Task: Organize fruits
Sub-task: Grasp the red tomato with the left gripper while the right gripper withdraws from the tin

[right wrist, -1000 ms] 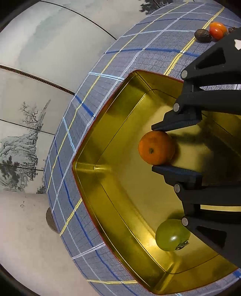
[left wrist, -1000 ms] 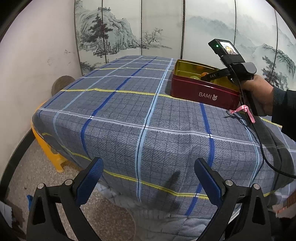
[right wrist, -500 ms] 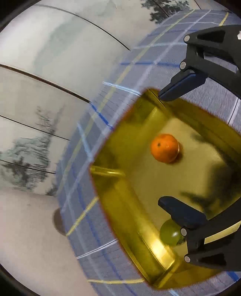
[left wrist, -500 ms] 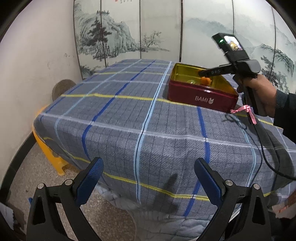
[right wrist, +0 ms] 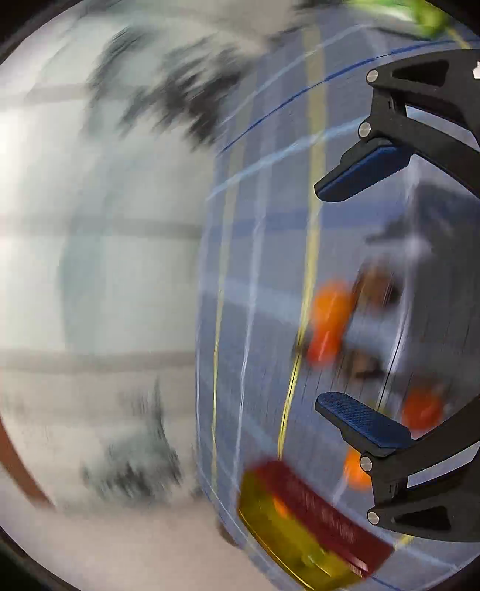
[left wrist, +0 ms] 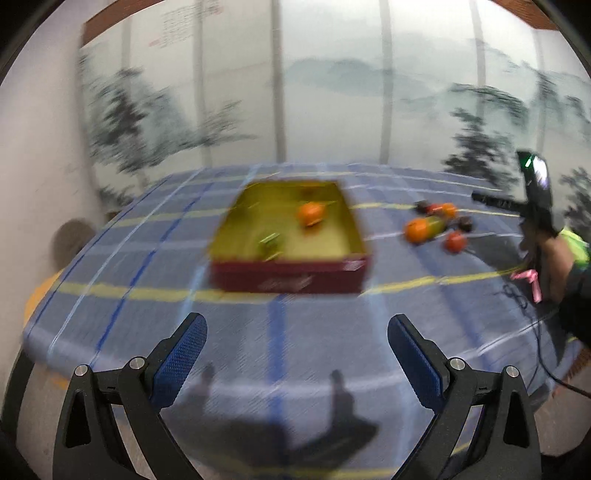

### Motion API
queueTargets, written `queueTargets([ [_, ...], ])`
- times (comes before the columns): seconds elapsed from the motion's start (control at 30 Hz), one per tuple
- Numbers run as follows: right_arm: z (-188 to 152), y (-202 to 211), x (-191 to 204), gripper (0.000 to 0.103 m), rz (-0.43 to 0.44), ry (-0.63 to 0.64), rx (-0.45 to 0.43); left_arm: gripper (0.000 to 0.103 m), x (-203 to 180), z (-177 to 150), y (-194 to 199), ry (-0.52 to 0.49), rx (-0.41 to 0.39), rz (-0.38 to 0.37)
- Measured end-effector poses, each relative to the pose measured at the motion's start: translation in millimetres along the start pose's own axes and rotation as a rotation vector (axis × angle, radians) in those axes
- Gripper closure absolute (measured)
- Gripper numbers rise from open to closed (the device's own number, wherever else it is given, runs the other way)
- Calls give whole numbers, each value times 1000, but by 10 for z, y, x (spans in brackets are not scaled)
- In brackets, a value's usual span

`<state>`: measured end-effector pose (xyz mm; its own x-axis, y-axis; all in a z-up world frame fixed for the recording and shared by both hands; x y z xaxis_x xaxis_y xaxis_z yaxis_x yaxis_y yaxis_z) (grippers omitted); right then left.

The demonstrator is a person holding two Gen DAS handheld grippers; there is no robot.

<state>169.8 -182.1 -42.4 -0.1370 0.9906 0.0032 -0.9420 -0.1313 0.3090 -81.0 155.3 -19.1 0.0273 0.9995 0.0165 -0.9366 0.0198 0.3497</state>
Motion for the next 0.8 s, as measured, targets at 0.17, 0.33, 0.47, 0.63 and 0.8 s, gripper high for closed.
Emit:
queueTargets([
  [0.17, -111, 43, -759, 0, -99, -224, -10, 5, -622, 351, -473, -9, 17, -154],
  [0.33, -185, 15, -972, 0, -103, -351, 14, 5, -1111, 522, -1000, -43, 31, -189],
  [0.47, -269, 40, -1211, 0, -120, -464, 23, 5, -1445, 446, -1326, -19, 76, -233],
  [0.63, -406, 37, -1519, 0, -143, -632, 38, 5, -1804, 283, -1734, -7, 127, -232],
  [0.8, -371, 77, -1503, 0, -116, -634, 2, 6, -1960, 250, -1956, 26, 148, -226],
])
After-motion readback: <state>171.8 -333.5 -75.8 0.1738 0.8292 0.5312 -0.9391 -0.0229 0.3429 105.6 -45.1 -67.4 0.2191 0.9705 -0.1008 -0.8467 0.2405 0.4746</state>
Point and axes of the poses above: each gripper's, at about its wrist camera, not at the fingertips, and y roughly against the way its jaws point, x to its left, z to its top, the point moved 2 cm from there along -y, roughly the way its jaws point, and after that the axes turned 15 degrees about -x, right-handed, at the moved point
